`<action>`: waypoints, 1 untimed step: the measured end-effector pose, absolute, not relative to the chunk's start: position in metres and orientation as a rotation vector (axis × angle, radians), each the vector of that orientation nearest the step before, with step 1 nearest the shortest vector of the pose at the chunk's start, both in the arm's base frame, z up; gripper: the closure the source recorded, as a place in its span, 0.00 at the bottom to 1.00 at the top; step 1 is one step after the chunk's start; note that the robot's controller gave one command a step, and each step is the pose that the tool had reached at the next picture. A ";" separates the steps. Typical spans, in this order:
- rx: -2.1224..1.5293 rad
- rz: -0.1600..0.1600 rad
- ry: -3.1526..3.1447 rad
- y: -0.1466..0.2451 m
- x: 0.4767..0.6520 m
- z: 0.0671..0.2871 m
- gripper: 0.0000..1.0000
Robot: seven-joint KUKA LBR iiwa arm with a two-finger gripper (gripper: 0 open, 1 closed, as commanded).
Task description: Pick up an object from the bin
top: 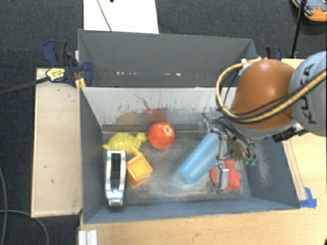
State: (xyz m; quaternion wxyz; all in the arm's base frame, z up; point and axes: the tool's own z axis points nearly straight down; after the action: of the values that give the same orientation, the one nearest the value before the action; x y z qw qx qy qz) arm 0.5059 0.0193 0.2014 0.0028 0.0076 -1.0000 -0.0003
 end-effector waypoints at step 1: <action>0.022 -0.001 -3.144 0.019 0.507 0.206 0.00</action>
Offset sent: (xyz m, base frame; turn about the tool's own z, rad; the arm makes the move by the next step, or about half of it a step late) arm 0.0554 0.0008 -0.1314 -0.3907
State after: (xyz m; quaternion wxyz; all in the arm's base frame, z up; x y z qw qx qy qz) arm 0.5074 0.0192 0.2060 -0.0014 0.0072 -1.0000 -0.0003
